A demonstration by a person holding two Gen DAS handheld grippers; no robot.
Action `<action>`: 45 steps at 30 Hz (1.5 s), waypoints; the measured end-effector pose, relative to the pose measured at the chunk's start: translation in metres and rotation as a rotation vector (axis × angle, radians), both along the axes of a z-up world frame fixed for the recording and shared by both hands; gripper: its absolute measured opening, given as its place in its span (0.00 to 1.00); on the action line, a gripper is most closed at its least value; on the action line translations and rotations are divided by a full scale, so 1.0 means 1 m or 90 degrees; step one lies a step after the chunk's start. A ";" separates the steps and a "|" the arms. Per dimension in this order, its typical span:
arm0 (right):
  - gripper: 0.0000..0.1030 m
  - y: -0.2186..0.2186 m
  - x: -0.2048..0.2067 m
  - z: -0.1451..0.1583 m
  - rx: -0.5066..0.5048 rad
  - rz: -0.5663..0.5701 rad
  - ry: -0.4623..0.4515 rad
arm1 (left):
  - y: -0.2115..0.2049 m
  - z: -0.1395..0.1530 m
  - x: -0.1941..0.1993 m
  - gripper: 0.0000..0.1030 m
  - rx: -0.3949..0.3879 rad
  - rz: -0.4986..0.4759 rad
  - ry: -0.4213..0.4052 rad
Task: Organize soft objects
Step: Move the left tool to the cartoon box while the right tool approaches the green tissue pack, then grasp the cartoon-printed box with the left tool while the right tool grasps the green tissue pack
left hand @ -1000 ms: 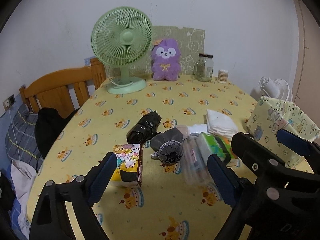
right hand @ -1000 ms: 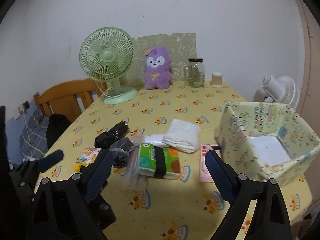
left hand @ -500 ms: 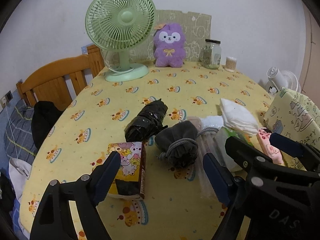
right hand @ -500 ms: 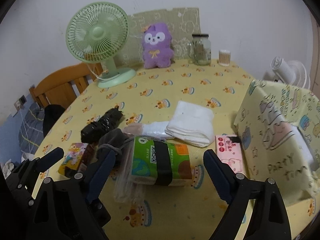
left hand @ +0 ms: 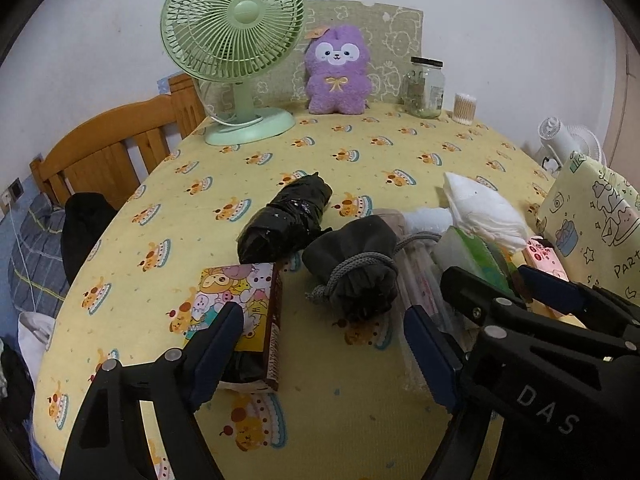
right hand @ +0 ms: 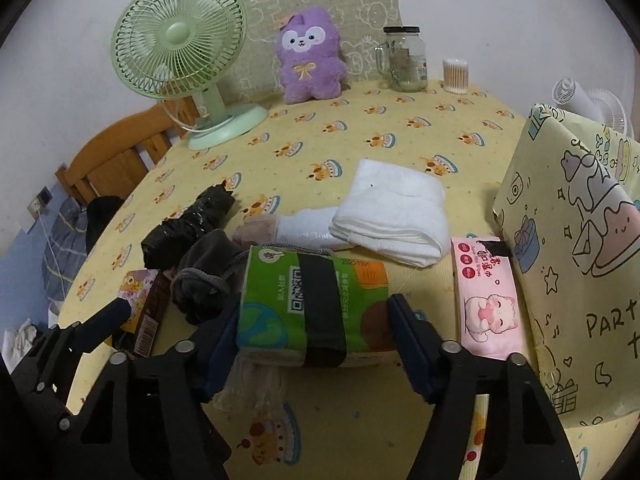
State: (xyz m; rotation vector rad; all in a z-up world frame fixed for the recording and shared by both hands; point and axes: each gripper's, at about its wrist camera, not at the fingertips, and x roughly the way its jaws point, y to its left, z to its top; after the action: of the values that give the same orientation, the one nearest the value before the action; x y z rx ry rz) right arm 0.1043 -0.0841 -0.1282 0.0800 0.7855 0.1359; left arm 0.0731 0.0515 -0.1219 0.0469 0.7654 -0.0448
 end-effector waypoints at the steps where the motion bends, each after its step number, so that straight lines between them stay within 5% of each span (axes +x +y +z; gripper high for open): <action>1: 0.68 0.000 -0.001 0.001 0.002 0.001 -0.002 | 0.001 0.001 -0.001 0.81 0.001 0.002 -0.003; 7: 0.67 0.005 -0.011 0.016 0.002 -0.001 -0.042 | 0.013 0.017 -0.008 0.81 0.007 0.019 -0.037; 18: 0.67 0.030 -0.009 0.019 -0.020 0.017 -0.052 | 0.034 0.011 0.002 0.75 -0.006 0.031 -0.010; 31: 0.67 0.045 -0.003 0.013 -0.036 0.021 -0.038 | 0.050 -0.007 0.011 0.45 -0.056 0.034 0.040; 45: 0.67 0.033 -0.025 0.038 -0.033 0.010 -0.061 | 0.026 0.028 -0.012 0.44 -0.047 0.010 -0.002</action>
State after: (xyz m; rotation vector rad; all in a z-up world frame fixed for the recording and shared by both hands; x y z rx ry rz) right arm 0.0795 -0.0509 -0.0897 0.0182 0.6930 0.1334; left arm 0.0616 0.0779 -0.0939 -0.0288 0.7610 -0.0573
